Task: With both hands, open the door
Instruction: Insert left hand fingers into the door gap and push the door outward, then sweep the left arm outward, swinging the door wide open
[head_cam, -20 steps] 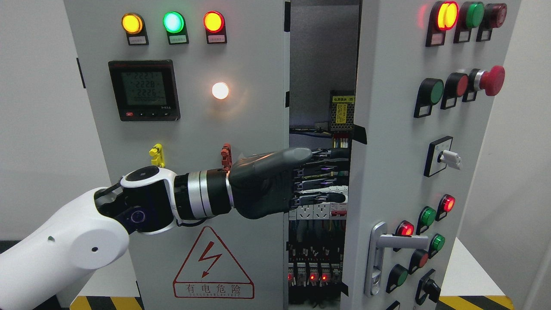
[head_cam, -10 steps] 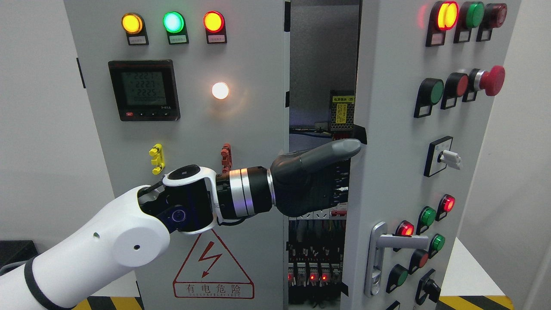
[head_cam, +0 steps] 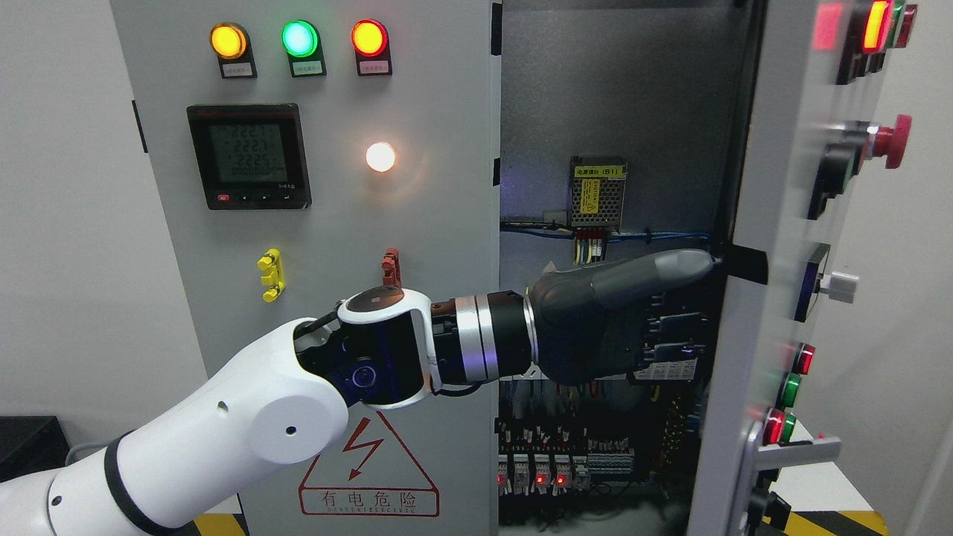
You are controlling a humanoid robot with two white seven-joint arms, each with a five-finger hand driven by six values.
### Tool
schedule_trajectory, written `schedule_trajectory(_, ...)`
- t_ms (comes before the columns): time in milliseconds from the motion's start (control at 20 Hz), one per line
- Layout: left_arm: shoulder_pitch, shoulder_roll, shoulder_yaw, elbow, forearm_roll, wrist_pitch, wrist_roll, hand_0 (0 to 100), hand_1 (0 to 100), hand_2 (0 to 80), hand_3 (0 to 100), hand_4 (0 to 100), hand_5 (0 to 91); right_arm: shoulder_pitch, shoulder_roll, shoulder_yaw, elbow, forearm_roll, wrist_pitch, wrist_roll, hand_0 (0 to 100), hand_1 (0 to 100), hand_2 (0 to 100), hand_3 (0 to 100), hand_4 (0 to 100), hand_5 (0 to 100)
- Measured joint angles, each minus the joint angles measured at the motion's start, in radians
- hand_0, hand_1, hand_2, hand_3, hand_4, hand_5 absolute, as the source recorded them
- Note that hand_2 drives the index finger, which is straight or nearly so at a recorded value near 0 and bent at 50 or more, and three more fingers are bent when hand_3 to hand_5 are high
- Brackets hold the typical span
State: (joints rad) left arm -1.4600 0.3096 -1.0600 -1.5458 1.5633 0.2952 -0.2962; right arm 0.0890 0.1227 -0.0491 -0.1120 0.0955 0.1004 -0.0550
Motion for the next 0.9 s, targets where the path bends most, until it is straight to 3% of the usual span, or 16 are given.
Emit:
schedule_trajectory(451, -0.036, -0.133, 0.001, -0.007, -0.016, 0.032, 0.108, 12, 56, 0.0, 0, 0, 0.0, 0.000, 0.000, 0.000, 0.000, 0.000, 0.000, 0.000, 10, 13, 0, 0, 0, 0)
schedule_trajectory(902, -0.037, -0.279, -0.002, -0.008, -0.126, 0.040, 0.149, 12, 56, 0.0, 0, 0, 0.0, 0.000, 0.000, 0.000, 0.000, 0.000, 0.000, 0.000, 10, 13, 0, 0, 0, 0)
